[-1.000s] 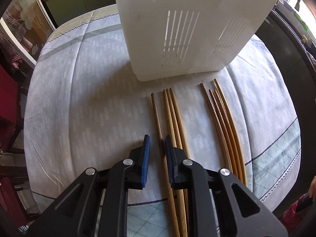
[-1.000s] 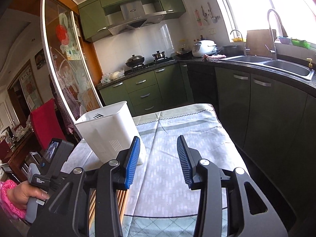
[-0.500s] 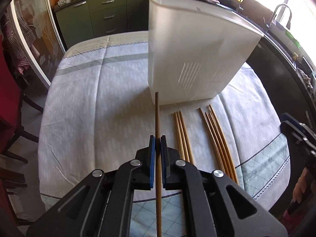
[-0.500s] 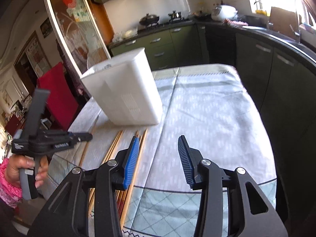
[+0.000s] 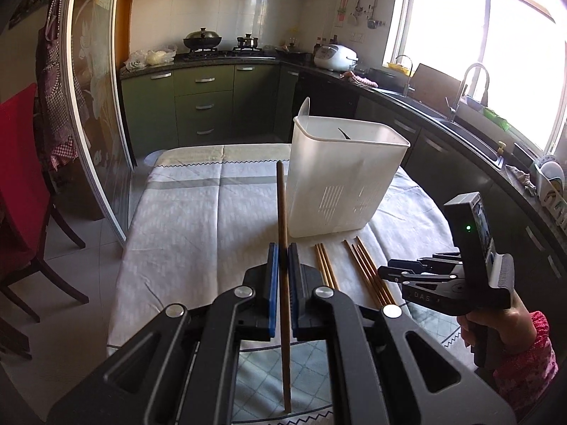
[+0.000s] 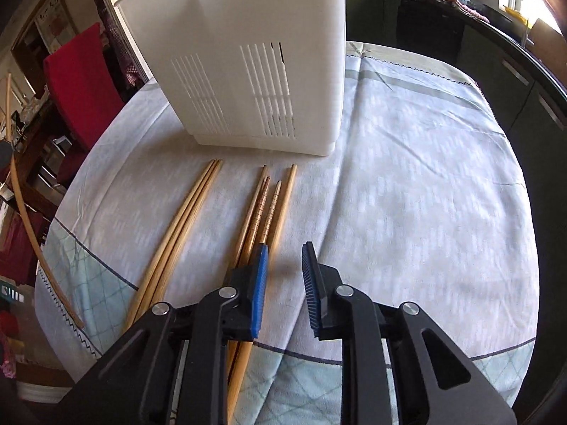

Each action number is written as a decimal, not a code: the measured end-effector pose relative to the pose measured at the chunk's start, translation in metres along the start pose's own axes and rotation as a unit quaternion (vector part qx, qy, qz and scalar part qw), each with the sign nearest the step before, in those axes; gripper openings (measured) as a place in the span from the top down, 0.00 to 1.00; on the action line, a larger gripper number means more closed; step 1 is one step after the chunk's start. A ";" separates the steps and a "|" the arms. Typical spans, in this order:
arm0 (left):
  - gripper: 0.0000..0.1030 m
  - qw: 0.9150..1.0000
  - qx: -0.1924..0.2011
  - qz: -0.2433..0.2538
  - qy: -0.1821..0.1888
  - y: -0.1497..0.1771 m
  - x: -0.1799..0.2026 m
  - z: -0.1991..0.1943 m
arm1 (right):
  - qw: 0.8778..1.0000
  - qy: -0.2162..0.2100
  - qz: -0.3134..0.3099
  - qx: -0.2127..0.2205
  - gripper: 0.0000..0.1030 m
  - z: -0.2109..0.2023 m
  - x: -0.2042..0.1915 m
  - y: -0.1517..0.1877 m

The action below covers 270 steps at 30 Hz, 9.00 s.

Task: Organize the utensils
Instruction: 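Grasp one wooden chopstick with the left tool while the right tool grasps another chopstick, then lift the chopsticks and drop them into the white holder with both tools, then lower the left tool onto the chopsticks and grasp one while the right tool approaches them, then lift the chopstick with the left tool while the right tool grasps another chopstick, then carry both chopsticks over the white holder and open both tools to drop them in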

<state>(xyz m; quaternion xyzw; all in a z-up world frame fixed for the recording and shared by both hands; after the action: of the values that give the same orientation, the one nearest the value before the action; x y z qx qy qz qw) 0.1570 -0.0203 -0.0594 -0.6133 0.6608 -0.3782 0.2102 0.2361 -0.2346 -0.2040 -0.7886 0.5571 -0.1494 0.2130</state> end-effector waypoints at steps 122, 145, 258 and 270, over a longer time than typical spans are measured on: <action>0.86 0.997 0.014 0.062 0.039 -0.111 0.049 0.027 | 0.954 -0.007 0.047 0.296 0.82 -0.171 0.038 -0.123; 0.84 0.954 -0.300 -0.011 0.007 0.035 0.023 0.158 | 0.950 -0.093 0.202 0.217 0.72 -0.146 0.119 0.053; 0.94 0.996 0.043 0.052 0.050 0.001 0.026 -0.016 | 0.998 0.027 -0.054 -0.034 0.87 0.046 -0.052 -0.036; 0.94 0.996 0.039 0.056 0.052 0.001 0.028 -0.018 | 1.000 -0.016 -0.019 0.019 0.94 0.007 -0.041 -0.048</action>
<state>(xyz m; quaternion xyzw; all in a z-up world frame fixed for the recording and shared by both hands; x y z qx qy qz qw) 0.1387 -0.0434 -0.0439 -0.5459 0.6889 -0.4230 0.2202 0.2647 -0.1805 -0.1857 -0.7972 0.5355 -0.1512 0.2342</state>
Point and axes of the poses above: each gripper's, at about its wrist camera, not at the fingertips, and z roughly the way its jaws point, x to its right, y to its underside, the point moved 4 cm from there along z, roughly the way its jaws point, and after that the axes turned 7 degrees about y, right-handed, at the moved point
